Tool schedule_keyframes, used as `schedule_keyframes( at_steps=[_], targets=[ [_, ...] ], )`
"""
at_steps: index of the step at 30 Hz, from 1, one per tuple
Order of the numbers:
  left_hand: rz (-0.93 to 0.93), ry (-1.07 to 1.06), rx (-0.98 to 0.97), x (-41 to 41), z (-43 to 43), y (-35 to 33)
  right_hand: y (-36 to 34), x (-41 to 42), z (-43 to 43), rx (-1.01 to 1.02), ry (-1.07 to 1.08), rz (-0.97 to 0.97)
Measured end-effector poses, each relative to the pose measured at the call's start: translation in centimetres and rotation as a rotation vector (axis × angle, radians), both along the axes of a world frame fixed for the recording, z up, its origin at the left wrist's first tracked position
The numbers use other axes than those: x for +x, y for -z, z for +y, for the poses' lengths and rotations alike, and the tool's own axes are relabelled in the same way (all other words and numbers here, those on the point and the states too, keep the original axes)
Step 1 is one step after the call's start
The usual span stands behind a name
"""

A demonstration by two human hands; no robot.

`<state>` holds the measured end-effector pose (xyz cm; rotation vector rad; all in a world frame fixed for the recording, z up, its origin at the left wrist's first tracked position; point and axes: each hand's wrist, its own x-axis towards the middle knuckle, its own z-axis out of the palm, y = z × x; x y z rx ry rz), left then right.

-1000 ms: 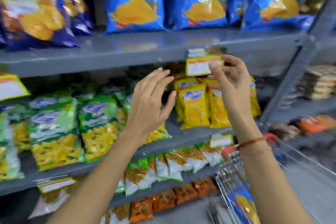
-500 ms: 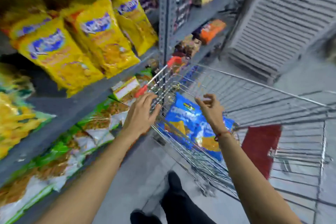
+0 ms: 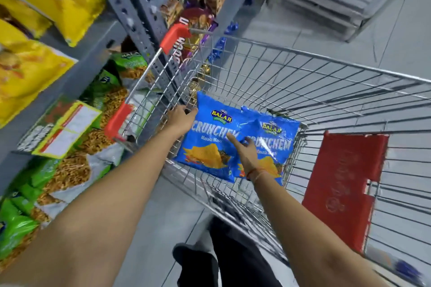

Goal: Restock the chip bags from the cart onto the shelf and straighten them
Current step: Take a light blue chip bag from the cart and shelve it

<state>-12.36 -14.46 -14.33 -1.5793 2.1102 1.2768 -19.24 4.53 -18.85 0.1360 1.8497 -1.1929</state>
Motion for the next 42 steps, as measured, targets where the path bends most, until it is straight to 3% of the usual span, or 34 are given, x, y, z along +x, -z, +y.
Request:
schedule_keyframes(
  at_steps=[8,14,18,22,30,34,42],
  targets=[
    [-0.126,-0.071,0.248,-1.1,-0.1,8.5,5.3,-1.3,-2.7,-0.120,0.103,-0.088],
    [-0.117,-0.135,0.456,-1.0,-0.6,8.5,4.9,-1.8,-3.4,-0.160,0.211,-0.087],
    [0.020,-0.184,0.567,-0.2,-0.6,6.7,2.4,-2.1,-3.8,-0.202,0.181,0.005],
    [0.176,-0.313,0.491,0.4,-0.7,3.1,-1.7,-2.8,-3.9,-0.260,0.178,0.037],
    [0.601,-0.223,0.361,0.6,-1.3,-7.2,-14.6,-5.7,-4.7,-0.482,0.137,0.177],
    [0.850,-0.223,0.257,0.7,-0.8,-15.3,-22.7,-6.0,-5.8,-0.630,0.088,0.257],
    [1.192,-0.056,-0.129,6.3,-0.2,-35.0,-41.6,-2.2,-8.2,-0.978,-0.054,0.466]
  ],
)
